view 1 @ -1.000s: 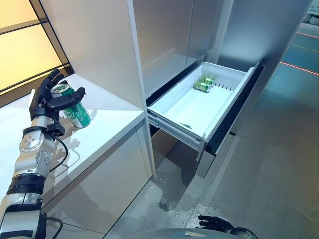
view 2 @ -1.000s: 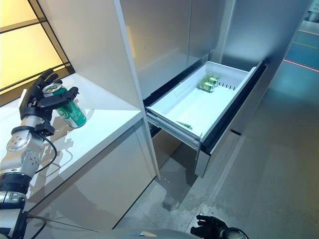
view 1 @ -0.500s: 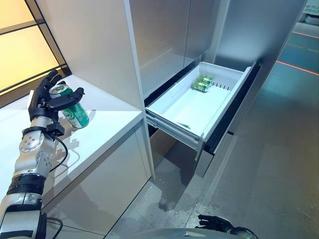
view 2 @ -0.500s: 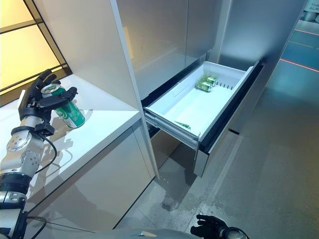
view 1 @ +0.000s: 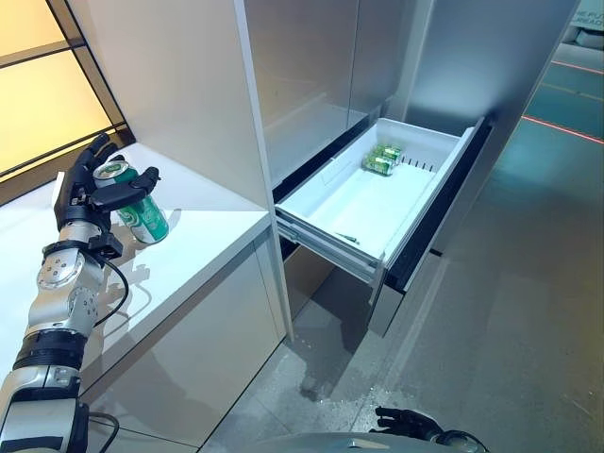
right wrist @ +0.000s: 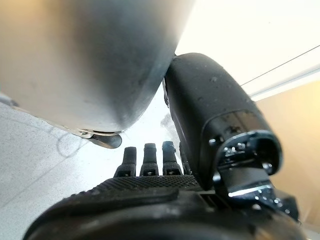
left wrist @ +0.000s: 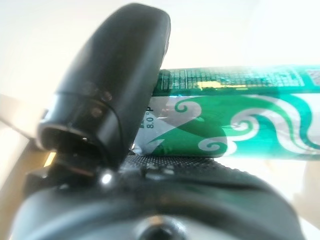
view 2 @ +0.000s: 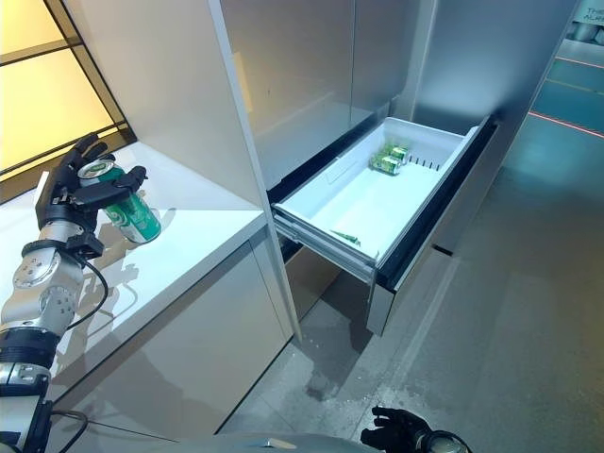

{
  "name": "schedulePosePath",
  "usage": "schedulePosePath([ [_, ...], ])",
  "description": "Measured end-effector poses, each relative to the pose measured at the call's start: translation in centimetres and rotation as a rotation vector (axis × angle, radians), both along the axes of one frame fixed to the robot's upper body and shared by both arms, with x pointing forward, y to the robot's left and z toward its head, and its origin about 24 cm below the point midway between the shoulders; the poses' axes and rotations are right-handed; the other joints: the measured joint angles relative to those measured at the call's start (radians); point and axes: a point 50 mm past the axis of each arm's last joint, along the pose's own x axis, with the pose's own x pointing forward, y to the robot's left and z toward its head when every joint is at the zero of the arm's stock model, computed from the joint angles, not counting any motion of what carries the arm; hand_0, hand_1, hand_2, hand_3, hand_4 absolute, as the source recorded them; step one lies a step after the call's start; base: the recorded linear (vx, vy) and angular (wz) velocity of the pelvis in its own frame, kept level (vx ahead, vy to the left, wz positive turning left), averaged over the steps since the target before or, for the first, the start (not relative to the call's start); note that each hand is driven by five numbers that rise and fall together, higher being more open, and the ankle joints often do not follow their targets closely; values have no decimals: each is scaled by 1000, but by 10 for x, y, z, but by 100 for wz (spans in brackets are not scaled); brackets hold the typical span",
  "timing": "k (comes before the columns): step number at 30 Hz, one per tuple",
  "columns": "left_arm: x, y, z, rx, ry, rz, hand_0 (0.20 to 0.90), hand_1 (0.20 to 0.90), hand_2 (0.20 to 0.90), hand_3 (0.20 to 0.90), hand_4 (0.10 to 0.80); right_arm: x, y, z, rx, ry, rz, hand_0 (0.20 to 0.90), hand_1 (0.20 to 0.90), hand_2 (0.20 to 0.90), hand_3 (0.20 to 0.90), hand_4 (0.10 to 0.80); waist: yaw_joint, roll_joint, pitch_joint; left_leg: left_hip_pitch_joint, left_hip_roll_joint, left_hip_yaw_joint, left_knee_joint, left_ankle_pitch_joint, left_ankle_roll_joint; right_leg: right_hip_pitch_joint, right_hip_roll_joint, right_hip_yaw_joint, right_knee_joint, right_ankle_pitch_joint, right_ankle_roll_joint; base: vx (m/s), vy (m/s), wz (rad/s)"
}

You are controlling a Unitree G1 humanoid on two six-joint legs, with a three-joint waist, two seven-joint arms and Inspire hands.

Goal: Put drinks into fridge and close the fridge

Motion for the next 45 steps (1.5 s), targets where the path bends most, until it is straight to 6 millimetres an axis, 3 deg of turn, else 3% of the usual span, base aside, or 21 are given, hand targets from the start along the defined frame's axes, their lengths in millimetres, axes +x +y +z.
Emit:
schedulePosePath([
  [6, 0, 1, -2, -1, 7, 2, 900, 900, 900, 900, 800, 0, 0, 0, 0, 0, 0, 900, 900, 900, 900, 800, -1, 0, 0, 1, 0, 1, 0, 0, 0, 0, 0, 0, 0, 0, 0, 0, 0, 0],
  [8, 0, 1, -2, -1, 7, 1, 768, 768, 768, 746, 646, 0, 0, 0, 0, 0, 0, 900, 900, 900, 900, 800, -1, 0, 0, 1, 0, 1, 0, 0, 0, 0, 0, 0, 0, 0, 0, 0, 0, 0],
  [9, 0, 1, -2, -1, 7, 1, 505, 505, 505, 439, 339, 0, 0, 0, 0, 0, 0, 900, 900, 900, 900, 800, -1, 0, 0, 1, 0, 1, 0, 0, 0, 0, 0, 0, 0, 0, 0, 0, 0, 0],
  [10, 0, 0, -2, -1, 7, 0, 321, 321, 321, 225, 125, 0, 0, 0, 0, 0, 0, 900, 900, 900, 900, 800, -1, 0, 0, 1, 0, 1, 0, 0, 0, 0, 0, 0, 0, 0, 0, 0, 0, 0],
  [11, 0, 0, -2, -1, 7, 0, 300, 300, 300, 200, 100, 0, 0, 0, 0, 0, 0, 900, 900, 900, 900, 800, -1, 0, 0, 1, 0, 1, 0, 0, 0, 1, 0, 0, 0, 0, 0, 0, 0, 0],
  [30, 2, -4, -4, 11, 13, -24, 300, 300, 300, 200, 100, 2, 0, 1, 1, -13, 4, 900, 900, 900, 900, 800, -5, 2, -1, 2, 1, 3, 0, 0, 0, 1, 0, 2, 0, 0, 0, 0, 0, 0],
  [36, 7, -25, 6, 35, -28, -119, 300, 300, 300, 200, 100, 13, -1, 7, 8, -101, 65, 900, 900, 900, 900, 800, 5, -10, 10, 1, 0, 0, 0, 0, 0, 1, 0, 0, 1, 0, 0, -4, -7, 0],
  [38, 8, -39, 19, 48, -88, -179, 300, 300, 300, 200, 100, 25, 3, 16, 28, -179, 125, 900, 900, 900, 900, 800, 6, -22, 26, 1, 1, -1, 0, 1, 1, 1, 1, 0, 1, 0, 0, -28, -39, 1],
  [41, 5, -67, 49, 87, -232, -314, 300, 300, 300, 200, 100, 62, 22, 52, 150, -419, 161, 900, 900, 900, 900, 800, -10, -45, 46, 0, 1, 0, 1, 1, 1, 2, 1, 1, 0, 4, 4, -37, -26, -3],
  [45, -4, -87, 73, 137, -388, -456, 300, 300, 300, 200, 100, 102, 49, 101, 367, -649, 211, 900, 900, 900, 900, 800, -39, -43, 53, -1, -1, 5, 4, 0, 3, 0, -1, 4, 0, 6, 6, -35, -14, -5],
])
